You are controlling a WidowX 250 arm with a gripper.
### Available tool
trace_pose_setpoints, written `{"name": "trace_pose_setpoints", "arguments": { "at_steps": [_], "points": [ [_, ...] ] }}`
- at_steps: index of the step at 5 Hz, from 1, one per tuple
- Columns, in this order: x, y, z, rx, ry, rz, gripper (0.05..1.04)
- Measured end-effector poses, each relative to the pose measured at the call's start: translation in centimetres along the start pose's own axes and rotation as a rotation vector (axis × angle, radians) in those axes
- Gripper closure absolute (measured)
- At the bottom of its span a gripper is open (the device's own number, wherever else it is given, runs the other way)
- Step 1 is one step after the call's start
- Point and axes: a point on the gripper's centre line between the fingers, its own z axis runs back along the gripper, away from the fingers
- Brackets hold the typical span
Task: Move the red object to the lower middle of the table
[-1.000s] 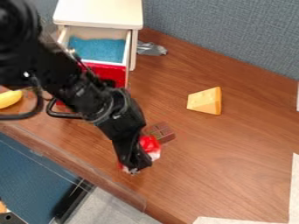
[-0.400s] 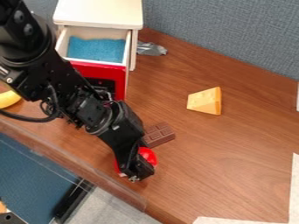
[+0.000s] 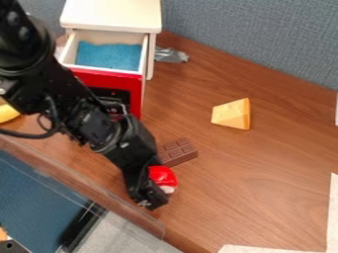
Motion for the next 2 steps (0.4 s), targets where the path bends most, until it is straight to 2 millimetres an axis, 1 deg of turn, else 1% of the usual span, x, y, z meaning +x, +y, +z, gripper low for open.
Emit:
{"name": "trace_pose_setpoints", "arguments": {
  "at_steps": [1, 2],
  "points": [
    [0.6, 0.0, 1.7, -0.022, -0.058, 0.013, 0.083],
    [1.3, 0.1, 3.8, -0.016, -0.102, 0.044, 0.083]
  ]
}}
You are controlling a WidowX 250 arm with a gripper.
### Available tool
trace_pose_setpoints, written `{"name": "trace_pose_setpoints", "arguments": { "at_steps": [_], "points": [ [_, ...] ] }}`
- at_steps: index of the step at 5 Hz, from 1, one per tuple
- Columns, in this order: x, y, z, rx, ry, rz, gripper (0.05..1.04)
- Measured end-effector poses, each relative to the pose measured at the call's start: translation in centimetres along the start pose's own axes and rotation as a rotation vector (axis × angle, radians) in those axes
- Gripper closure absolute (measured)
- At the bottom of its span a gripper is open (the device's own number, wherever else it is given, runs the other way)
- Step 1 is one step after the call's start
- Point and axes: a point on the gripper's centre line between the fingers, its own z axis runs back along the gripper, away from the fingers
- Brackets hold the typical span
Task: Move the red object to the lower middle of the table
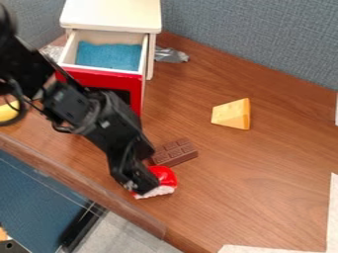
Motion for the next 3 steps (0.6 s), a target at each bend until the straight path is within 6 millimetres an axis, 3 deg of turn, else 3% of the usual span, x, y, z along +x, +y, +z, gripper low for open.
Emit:
{"name": "trace_pose_setpoints", "arguments": {
  "at_steps": [1, 3],
  "points": [
    [1.2, 0.4, 2.6, 0.037, -0.001, 0.041, 0.083],
    [1.4, 0.6, 8.2, 0.241, 0.189, 0.091, 0.083]
  ]
}}
